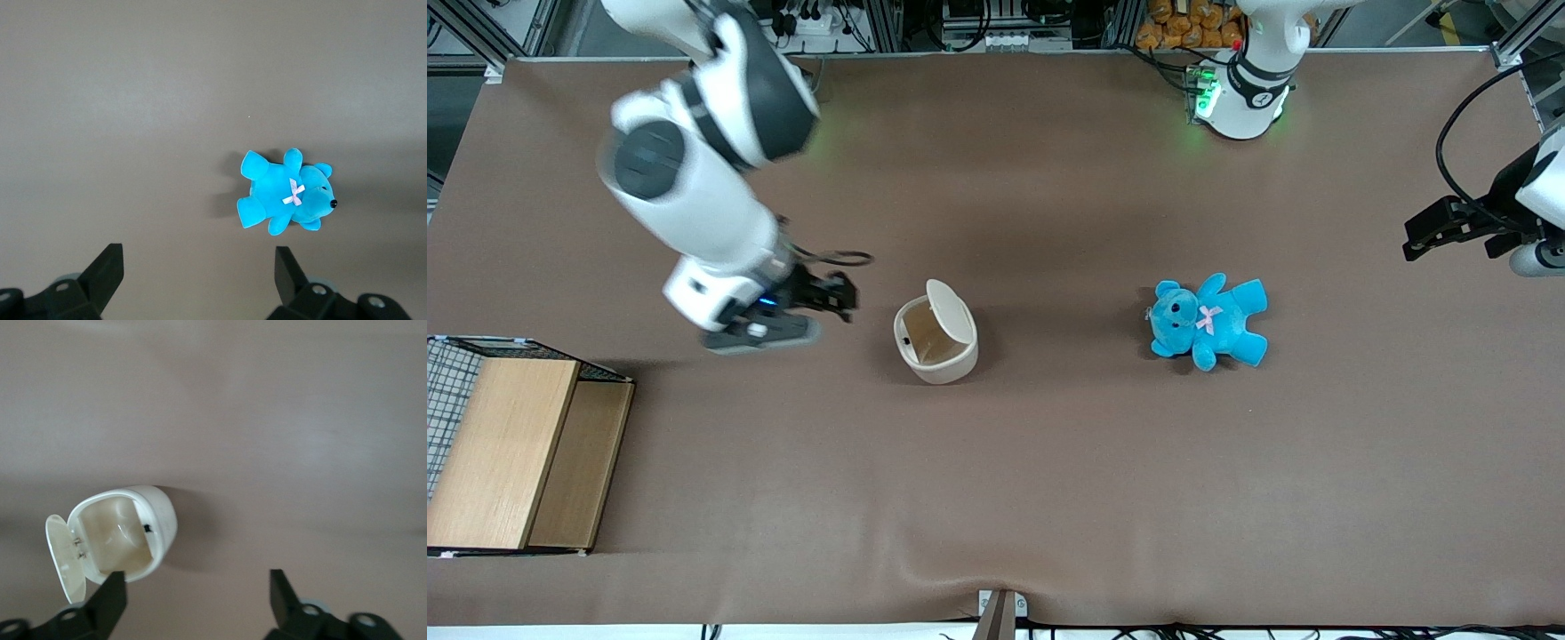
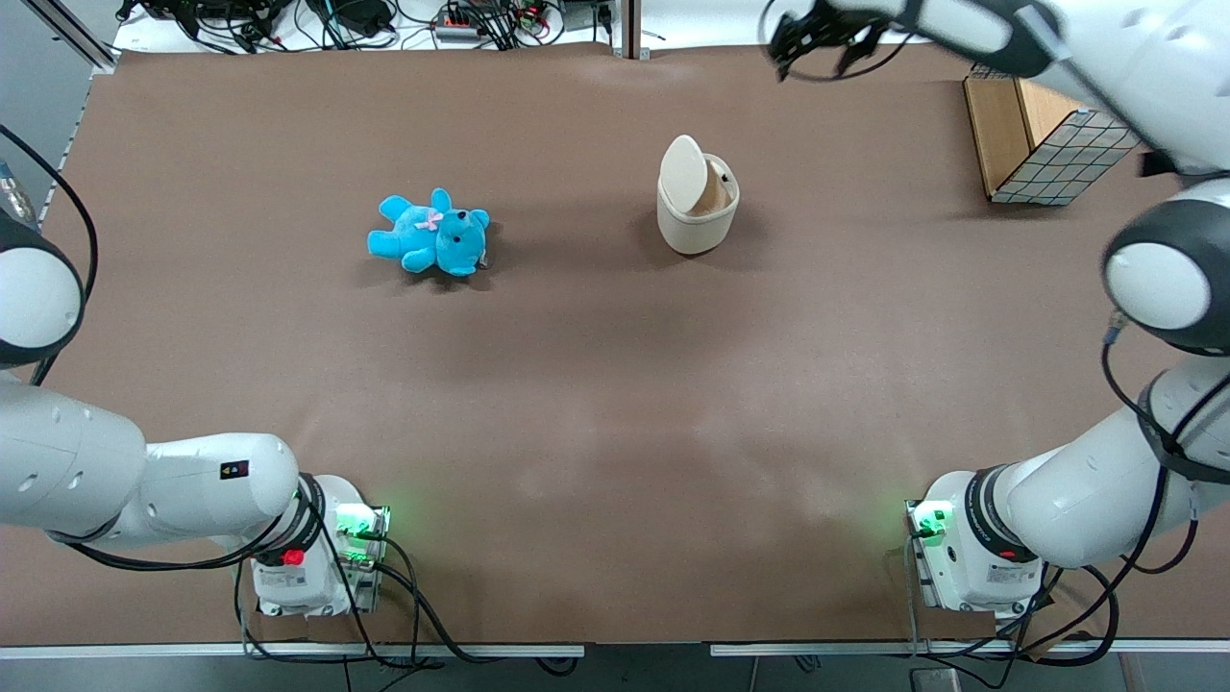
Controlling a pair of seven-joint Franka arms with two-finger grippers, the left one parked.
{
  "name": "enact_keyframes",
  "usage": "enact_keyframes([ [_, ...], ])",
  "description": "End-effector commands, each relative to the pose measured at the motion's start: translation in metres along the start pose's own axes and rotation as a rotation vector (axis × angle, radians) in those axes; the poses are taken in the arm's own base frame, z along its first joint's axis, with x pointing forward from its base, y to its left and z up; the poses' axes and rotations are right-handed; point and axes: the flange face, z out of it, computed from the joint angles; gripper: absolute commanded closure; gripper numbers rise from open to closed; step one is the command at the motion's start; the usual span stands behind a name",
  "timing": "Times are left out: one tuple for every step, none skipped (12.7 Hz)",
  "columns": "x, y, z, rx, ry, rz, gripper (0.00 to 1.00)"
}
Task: Open trash can with right arm
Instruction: 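Withdraw the right gripper away from the opened trash can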
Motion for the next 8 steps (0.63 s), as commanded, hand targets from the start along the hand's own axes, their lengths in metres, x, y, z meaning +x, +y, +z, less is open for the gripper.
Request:
enact_keyframes([
  [-0.019,0.052,-0.056,0.024,0.005,0.026,0.00],
  [-0.025,0.076,-0.074,0.020,-0.002,0.006,0.00],
  [-0.030,0.104,-0.092,0.018,0.006,0.004,0.00],
  [-0.037,0.127,-0.109,0.019,0.012,-0.002,0.00],
  [-0.045,0.152,-0.125,0.011,0.017,-0.005,0.00],
  [-0.051,0.171,-0.136,0.005,0.022,-0.021,0.00],
  [-0.056,0.192,-0.143,-0.002,0.024,-0.021,0.00],
  [-0.060,0.207,-0.148,-0.003,0.018,-0.023,0.00],
])
